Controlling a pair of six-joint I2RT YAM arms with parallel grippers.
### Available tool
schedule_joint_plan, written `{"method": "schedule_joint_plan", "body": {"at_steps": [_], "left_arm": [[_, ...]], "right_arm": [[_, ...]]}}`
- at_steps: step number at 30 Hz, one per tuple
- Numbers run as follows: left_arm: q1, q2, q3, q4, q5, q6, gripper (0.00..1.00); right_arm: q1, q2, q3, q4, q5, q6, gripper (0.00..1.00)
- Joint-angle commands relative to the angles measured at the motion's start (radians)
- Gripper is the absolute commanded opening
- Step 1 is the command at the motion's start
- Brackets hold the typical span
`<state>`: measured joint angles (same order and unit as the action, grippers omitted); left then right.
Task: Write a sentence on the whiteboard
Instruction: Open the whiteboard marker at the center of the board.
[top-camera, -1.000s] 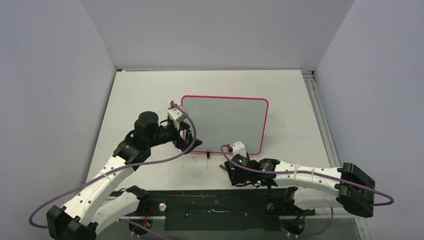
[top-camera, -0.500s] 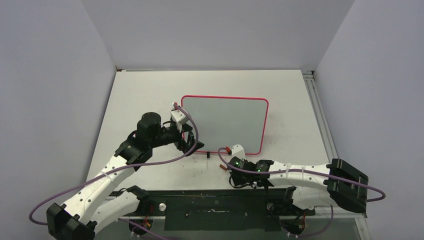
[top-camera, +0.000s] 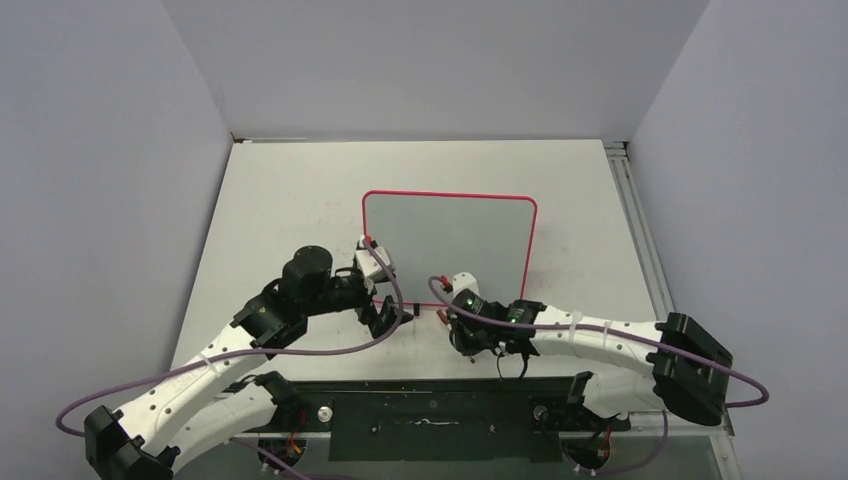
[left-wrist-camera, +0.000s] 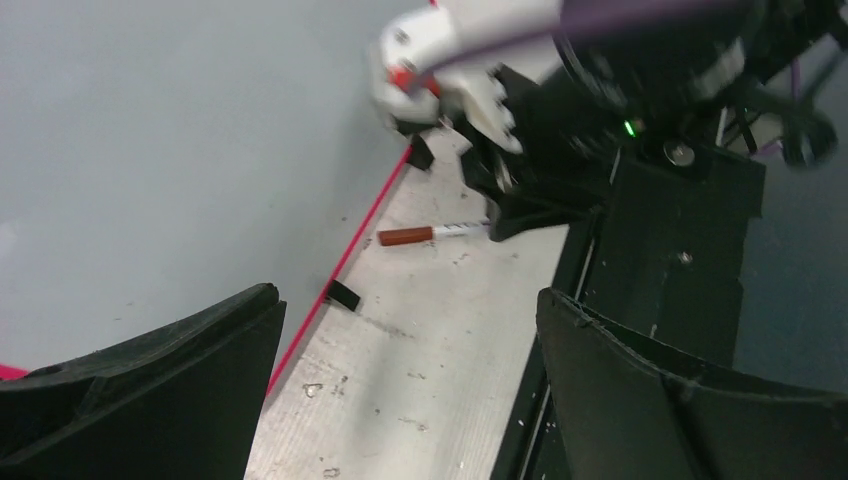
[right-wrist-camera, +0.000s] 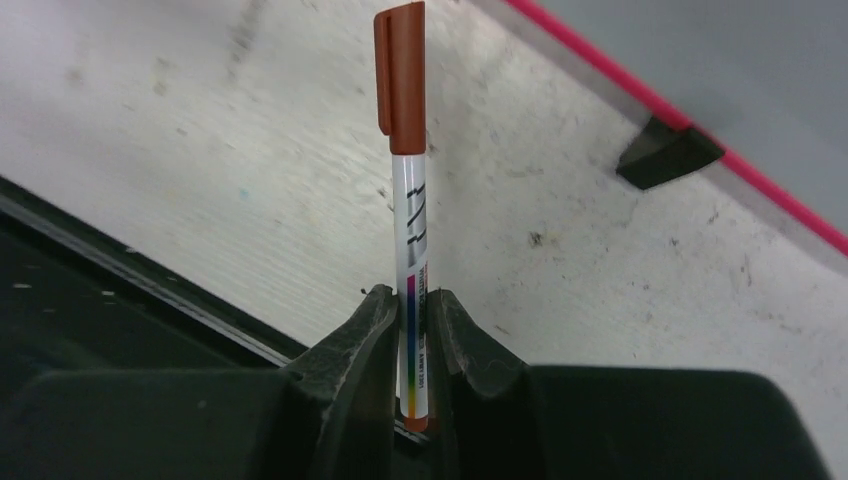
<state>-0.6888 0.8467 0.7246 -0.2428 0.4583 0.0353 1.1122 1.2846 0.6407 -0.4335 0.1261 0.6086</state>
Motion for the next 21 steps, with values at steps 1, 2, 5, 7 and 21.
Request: {"method": "schedule_joint_plan", "body": {"at_steps": [1, 2, 5, 7, 21], "left_arm": [[-0.109, -0.048, -0.037, -0.006, -0.051, 0.091, 0.98], [-0.142, -0.057, -0.042, -0.022, -0.097, 0.101, 0.99], [-0.266, -0.094, -0.06, -0.049, -0.232, 0.15, 1.0], [-0.326, -0.111, -0.074, -0.053, -0.288, 0.177, 1.0], [-0.533, -0.058, -0.083, -0.107, -0.472, 0.262, 0.95]], "right_arm": [[-0.145, -0.097, 0.139, -0.065, -0.294, -0.114, 0.05], [-0.189, -0.11, 0.159, -0.085, -0.374, -0.135, 0.05], [-0.272, -0.114, 0.246, -0.175, -0.575, -0.211, 0.05], [-0.296, -0.093, 0.297, -0.233, -0.676, -0.256, 0.05], [-0.301, 0.049, 0.5, -0.463, -1.02, -0.447, 0.05]]}}
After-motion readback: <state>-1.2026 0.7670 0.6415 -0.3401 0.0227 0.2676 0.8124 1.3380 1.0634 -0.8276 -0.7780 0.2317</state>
